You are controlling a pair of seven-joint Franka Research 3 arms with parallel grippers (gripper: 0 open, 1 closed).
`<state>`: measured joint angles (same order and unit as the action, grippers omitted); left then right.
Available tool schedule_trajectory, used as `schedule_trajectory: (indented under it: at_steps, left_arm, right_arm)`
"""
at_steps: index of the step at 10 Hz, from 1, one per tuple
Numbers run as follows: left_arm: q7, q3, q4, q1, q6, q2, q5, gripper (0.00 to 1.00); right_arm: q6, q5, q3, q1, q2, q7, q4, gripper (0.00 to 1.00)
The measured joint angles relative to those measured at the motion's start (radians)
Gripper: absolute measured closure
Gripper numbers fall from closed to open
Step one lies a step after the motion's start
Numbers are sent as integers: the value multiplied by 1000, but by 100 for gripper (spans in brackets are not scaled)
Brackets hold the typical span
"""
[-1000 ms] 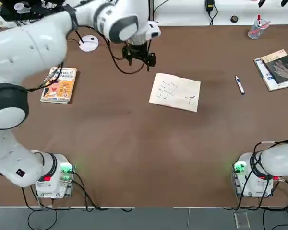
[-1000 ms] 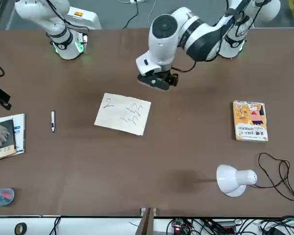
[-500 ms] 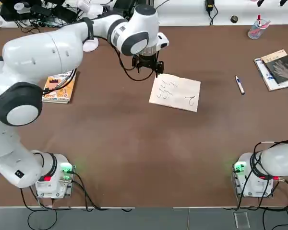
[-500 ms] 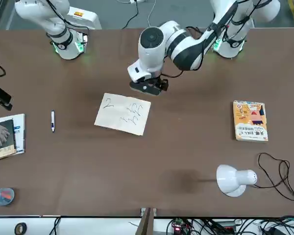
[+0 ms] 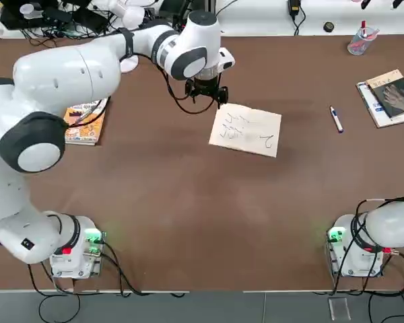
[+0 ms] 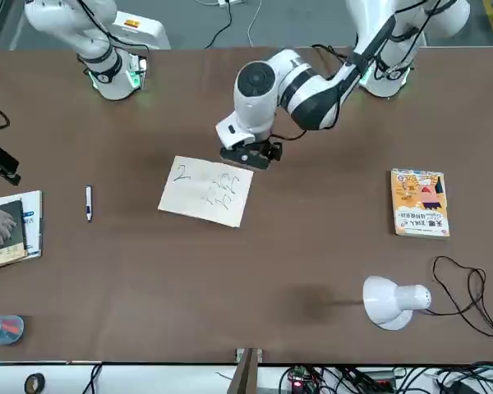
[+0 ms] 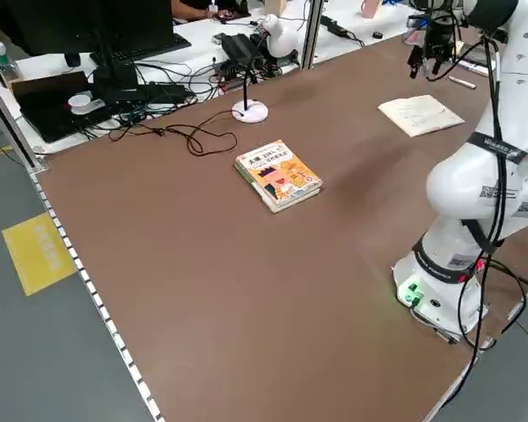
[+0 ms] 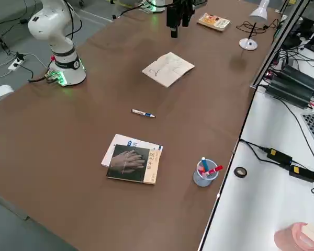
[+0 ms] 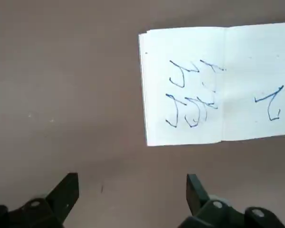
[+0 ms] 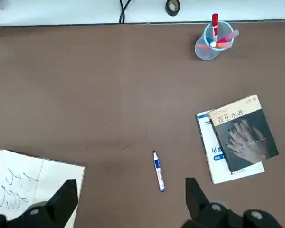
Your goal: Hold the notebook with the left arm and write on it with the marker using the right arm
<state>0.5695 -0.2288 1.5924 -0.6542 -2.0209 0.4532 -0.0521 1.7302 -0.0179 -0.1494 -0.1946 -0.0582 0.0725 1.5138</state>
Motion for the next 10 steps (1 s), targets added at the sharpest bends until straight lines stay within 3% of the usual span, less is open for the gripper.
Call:
schedule_trajectory:
  at_steps: [10]
  left_arm:
    - [62, 0, 7, -10, -216, 129, -96, 0]
  right_arm:
    - [0, 0, -2, 1, -2, 0, 2, 0]
